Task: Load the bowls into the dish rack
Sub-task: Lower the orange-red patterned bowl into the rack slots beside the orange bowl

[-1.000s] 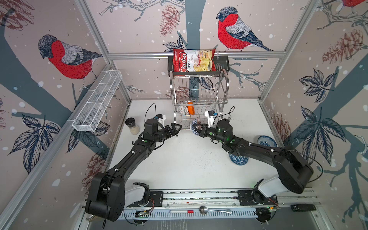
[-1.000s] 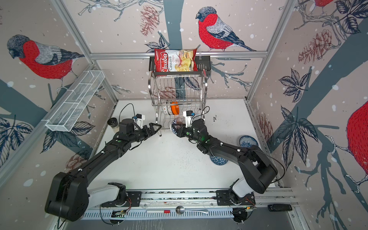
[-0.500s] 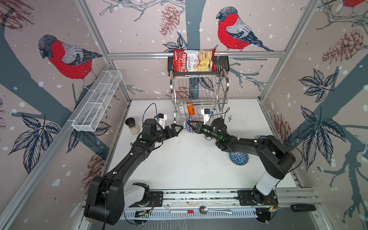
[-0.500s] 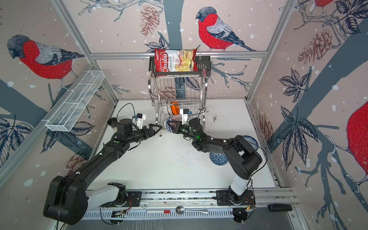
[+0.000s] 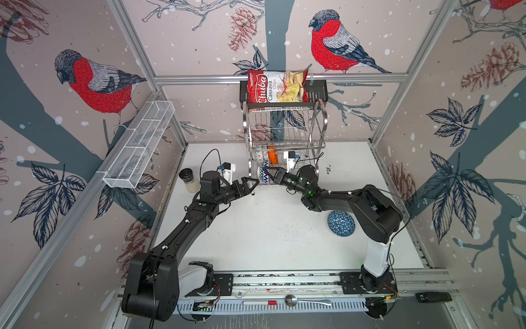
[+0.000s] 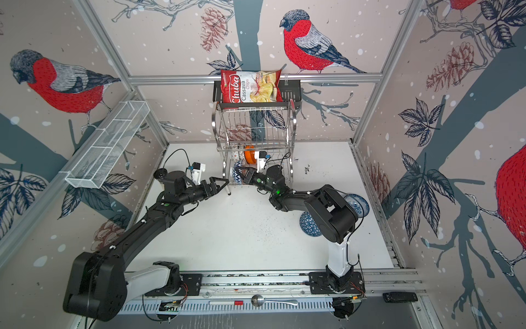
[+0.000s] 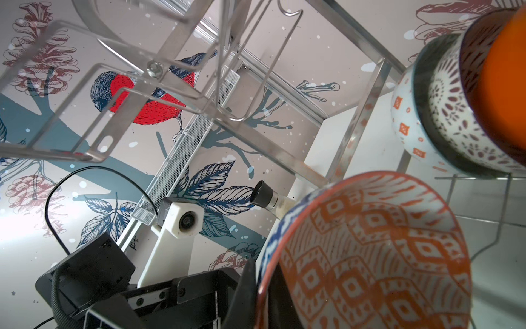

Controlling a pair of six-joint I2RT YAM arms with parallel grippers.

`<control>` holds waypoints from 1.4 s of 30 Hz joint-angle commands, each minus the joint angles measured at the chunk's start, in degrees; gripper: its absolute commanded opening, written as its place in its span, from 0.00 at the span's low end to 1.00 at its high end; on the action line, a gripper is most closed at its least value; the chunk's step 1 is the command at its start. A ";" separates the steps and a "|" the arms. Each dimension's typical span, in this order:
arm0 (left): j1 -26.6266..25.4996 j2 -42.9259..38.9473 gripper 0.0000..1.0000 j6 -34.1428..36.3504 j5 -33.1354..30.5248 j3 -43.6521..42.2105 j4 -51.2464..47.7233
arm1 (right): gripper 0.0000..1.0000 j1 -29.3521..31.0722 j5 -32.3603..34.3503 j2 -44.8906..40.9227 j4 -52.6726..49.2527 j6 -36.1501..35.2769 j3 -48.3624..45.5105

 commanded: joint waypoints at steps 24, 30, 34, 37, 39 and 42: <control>3.54 1.35 0.98 -5.50 4.64 -2.43 8.09 | 0.01 -0.93 -1.73 13.08 11.85 9.85 8.36; 3.63 1.47 0.98 -5.50 4.64 -2.45 8.02 | 0.01 -1.03 -2.43 14.82 12.70 11.32 9.38; 3.72 1.55 0.98 -5.43 4.64 -2.38 7.90 | 0.01 -1.20 -2.52 15.27 12.27 11.34 9.90; 3.78 1.55 0.98 -5.43 4.57 -2.38 7.88 | 0.01 -1.37 -2.87 15.56 11.75 11.42 10.24; 3.93 1.71 0.98 -5.50 4.64 -2.38 7.85 | 0.01 -1.46 -2.87 15.58 11.56 11.24 9.92; 3.96 1.72 0.98 -5.50 4.64 -2.45 7.87 | 0.02 -1.77 -2.79 15.73 10.83 11.10 9.44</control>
